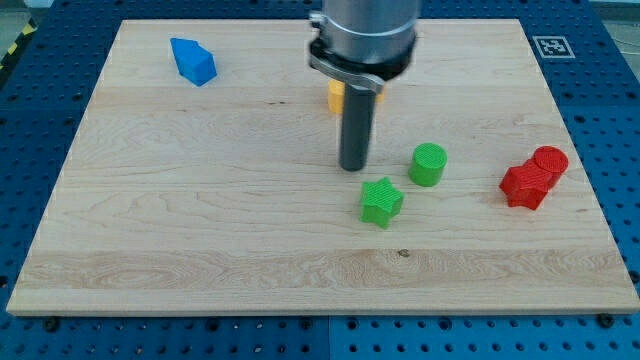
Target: Place your arm below the green star
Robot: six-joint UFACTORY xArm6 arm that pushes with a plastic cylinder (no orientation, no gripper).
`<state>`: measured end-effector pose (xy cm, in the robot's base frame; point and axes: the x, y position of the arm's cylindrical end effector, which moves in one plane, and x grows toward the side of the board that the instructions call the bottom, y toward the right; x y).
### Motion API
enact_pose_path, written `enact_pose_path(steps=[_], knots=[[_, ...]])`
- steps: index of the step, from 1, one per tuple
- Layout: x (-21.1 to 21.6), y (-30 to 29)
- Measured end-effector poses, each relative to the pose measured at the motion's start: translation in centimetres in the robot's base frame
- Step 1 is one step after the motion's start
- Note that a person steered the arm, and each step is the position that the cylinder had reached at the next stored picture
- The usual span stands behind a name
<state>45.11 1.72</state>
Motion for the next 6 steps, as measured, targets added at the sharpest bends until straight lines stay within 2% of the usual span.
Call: enact_pose_path(steps=[1,2,4,5,6], knots=[[-2.6,-5.4],[-0.7,-7.7],[11.5,-5.5],[14.5,-3.4],[14.6,-0.5]])
